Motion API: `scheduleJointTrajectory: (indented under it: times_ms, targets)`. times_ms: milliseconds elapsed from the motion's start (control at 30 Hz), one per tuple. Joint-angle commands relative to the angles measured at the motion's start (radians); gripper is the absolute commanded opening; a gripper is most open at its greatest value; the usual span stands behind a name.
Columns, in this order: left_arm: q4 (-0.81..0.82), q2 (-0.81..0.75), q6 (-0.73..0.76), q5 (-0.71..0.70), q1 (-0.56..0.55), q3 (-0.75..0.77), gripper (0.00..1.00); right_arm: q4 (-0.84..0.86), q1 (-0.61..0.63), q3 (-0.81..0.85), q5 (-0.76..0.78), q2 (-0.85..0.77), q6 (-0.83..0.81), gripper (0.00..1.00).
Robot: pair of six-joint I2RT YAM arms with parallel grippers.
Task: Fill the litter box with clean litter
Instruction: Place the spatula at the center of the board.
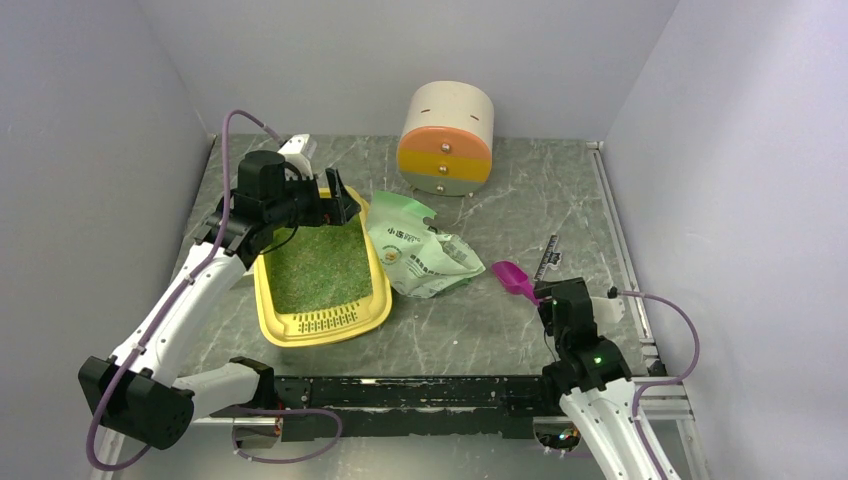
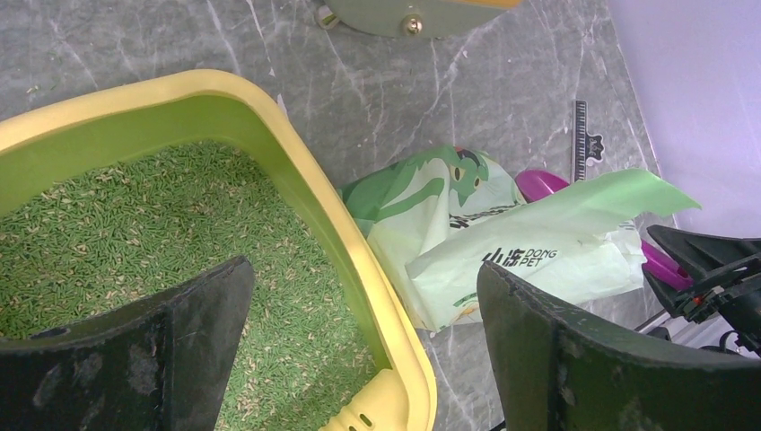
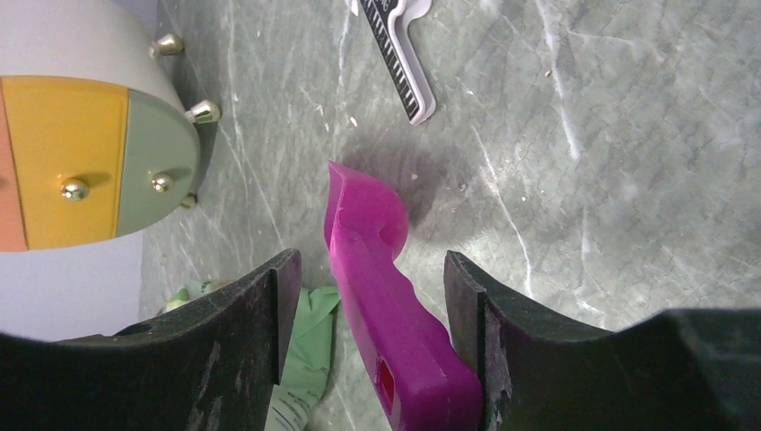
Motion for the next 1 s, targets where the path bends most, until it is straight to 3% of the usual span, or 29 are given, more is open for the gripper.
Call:
scheduleJointTrajectory:
  times_ms: [0,233,467,667,867,967]
  targets:
    - [0.037,0.001,0.008,0.030,-0.006,-0.011,0.99,-0.020,-0.007,0.018,0.021,-0.004,-0.026,0.63]
    - [0.037,0.005,0.008,0.036,-0.006,-0.006,0.98,0.074,-0.007,-0.016,-0.087,0.038,-0.098,0.64]
    - [0.036,0.014,0.006,0.050,-0.006,0.002,0.99,0.054,-0.006,0.012,-0.063,0.166,-0.117,0.65]
    - [0.040,0.024,0.000,0.062,-0.006,0.005,0.98,0.052,-0.007,0.042,-0.068,0.187,-0.149,0.78]
    - [0.038,0.031,0.007,0.068,-0.006,0.015,0.99,0.028,-0.006,0.051,-0.066,0.168,-0.165,0.81]
    - [0.039,0.032,0.008,0.074,-0.006,0.012,0.99,0.005,-0.006,0.066,-0.061,0.164,-0.169,0.89]
